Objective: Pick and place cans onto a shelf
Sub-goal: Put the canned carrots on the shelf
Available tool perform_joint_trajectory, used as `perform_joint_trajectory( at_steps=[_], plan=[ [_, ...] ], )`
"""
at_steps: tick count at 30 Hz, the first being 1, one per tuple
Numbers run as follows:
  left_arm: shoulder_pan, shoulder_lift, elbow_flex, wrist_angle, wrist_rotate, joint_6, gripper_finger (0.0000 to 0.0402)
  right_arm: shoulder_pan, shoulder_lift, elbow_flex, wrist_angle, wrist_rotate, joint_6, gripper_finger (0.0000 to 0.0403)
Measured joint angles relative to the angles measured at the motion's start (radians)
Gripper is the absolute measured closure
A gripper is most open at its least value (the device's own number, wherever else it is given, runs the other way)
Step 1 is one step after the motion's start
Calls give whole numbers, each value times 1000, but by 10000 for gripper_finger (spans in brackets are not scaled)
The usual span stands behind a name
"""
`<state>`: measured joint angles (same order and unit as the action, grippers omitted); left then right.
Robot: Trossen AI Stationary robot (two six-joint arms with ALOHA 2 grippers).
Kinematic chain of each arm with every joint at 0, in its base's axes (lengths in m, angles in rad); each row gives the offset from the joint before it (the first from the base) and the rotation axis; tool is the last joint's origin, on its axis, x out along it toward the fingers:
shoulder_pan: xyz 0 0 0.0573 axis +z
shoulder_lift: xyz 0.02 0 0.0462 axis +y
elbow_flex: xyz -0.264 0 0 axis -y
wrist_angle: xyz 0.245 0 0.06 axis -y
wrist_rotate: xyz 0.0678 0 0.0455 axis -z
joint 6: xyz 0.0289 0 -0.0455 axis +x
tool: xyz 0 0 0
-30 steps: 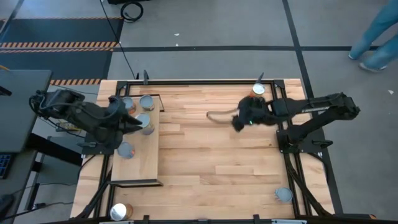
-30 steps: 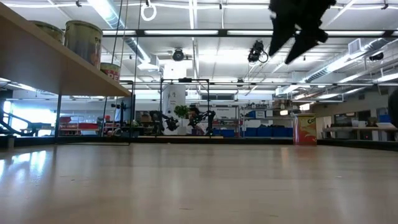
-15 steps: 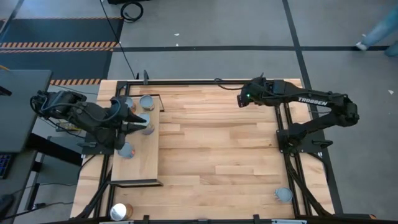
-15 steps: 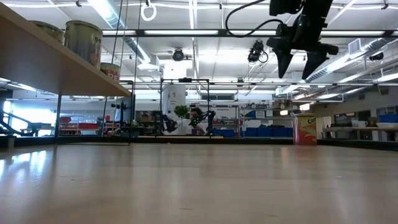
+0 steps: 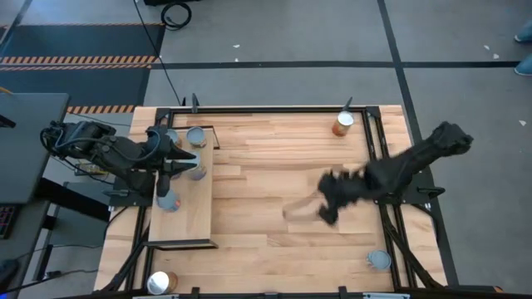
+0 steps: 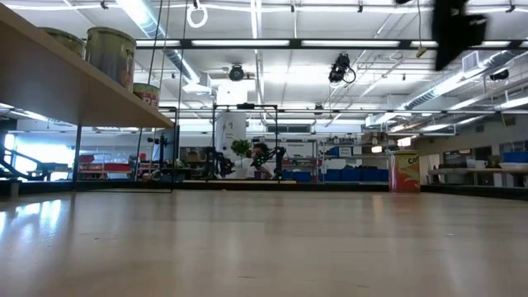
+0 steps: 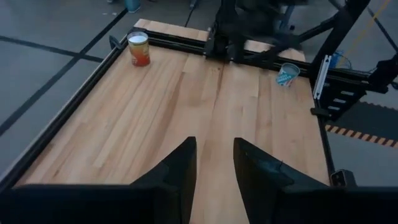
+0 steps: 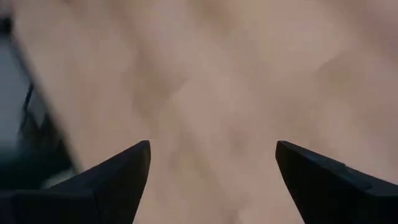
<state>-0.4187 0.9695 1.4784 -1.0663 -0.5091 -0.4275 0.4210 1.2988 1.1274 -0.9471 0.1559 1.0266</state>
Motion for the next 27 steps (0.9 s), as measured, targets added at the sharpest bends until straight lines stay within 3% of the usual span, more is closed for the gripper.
perform_joint_trajectory(
  at_steps=[6, 9, 14, 19, 22, 27],
  plan=[
    [0, 11, 0, 1, -43, -10, 289, 251, 193, 111, -127, -338, 169, 50],
    [0, 18, 0, 5, -83, -33, 290, 342, 256, 153, -203, -437, 258, 50],
    [0, 41, 0, 10, -87, -64, 290, 453, 326, 158, -189, -475, 517, 50],
    [0, 61, 0, 9, -93, -112, 290, 474, 424, 158, -197, -547, 805, 54],
    [0, 67, 0, 9, -90, -111, 290, 474, 472, 158, -191, -591, 881, 54],
    [0, 65, -1, 8, -90, -111, 290, 492, 519, 158, -138, -561, 890, 58]
  ],
)
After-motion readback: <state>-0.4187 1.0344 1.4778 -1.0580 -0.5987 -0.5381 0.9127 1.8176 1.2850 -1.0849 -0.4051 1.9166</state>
